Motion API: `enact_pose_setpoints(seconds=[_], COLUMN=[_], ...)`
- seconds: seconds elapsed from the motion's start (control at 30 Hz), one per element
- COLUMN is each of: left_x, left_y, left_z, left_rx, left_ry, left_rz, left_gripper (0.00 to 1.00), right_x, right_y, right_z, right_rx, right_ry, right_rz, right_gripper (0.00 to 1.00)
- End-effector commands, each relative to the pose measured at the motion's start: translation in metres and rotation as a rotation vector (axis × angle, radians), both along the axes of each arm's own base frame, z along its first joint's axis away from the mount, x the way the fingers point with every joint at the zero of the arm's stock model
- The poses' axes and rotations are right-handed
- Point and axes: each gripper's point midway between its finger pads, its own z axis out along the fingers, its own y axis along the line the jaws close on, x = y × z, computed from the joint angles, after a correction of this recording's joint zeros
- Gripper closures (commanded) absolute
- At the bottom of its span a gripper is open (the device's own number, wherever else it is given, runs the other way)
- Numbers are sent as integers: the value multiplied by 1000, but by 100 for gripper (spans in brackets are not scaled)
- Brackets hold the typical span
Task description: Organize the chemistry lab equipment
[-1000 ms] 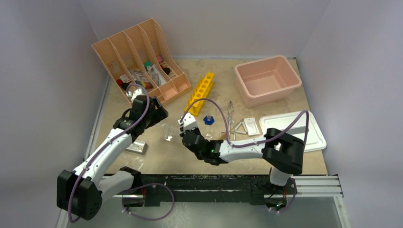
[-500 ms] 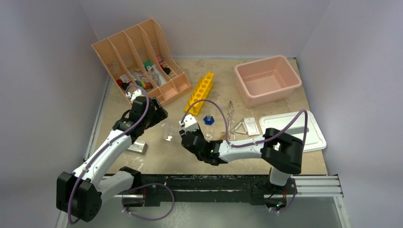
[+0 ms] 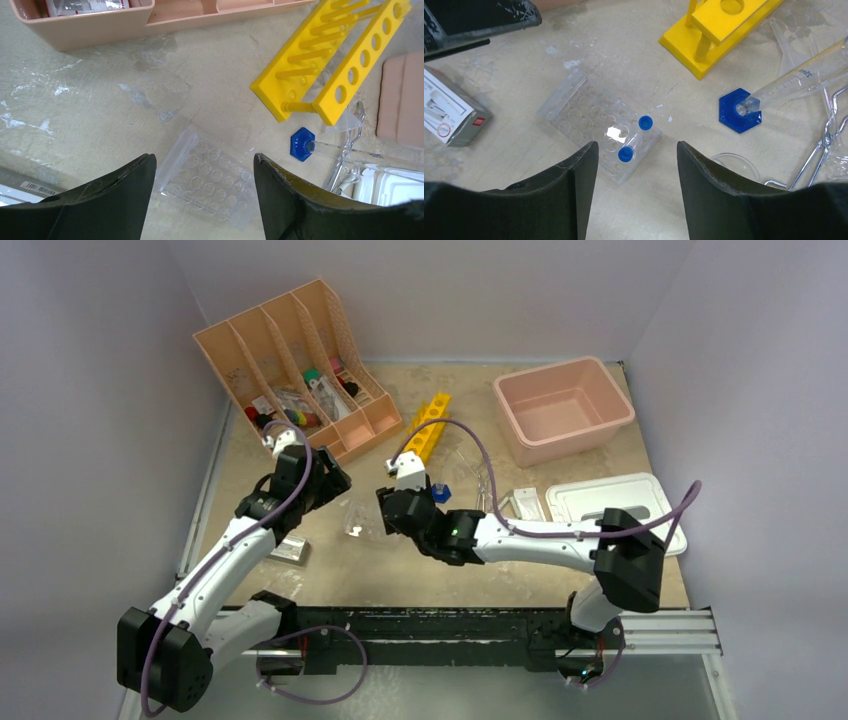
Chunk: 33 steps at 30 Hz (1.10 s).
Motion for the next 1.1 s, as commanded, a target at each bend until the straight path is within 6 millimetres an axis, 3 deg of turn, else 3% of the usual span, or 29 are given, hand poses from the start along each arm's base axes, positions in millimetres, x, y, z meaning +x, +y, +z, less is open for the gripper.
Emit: enact_pose_setpoints(seconds=[0.0,0.23,0.53,0.77,0.93,1.0,1.07], left_x=[5,-5,0,21,44,53,62], left_y=[2,-3,-18,-23,-13,-11,-12], left_z=[16,10,27,66,94,105,113], left_rx=[12,15,-6,25,100,119,125], left_ry=[-43,-14,-72,-192,-261,-294,-324], left_rz=[-6,-66,-171,-210,-164,-147,-138], left_gripper=[30,31,31,30,23,15,14], right_x=[-3,9,40,68,85,92,97], right_y=[-2,-24,-67,-108,-142,-145,-143], right_z=[27,35,50,92,95,97,99], right_rx=[87,127,160,169,132,126,112], right_ry=[75,186,282,197,204,195,187], right_rz=[15,-15,-120,-193,-252,-232,-193], right_gripper=[40,45,45,39,36,33,30])
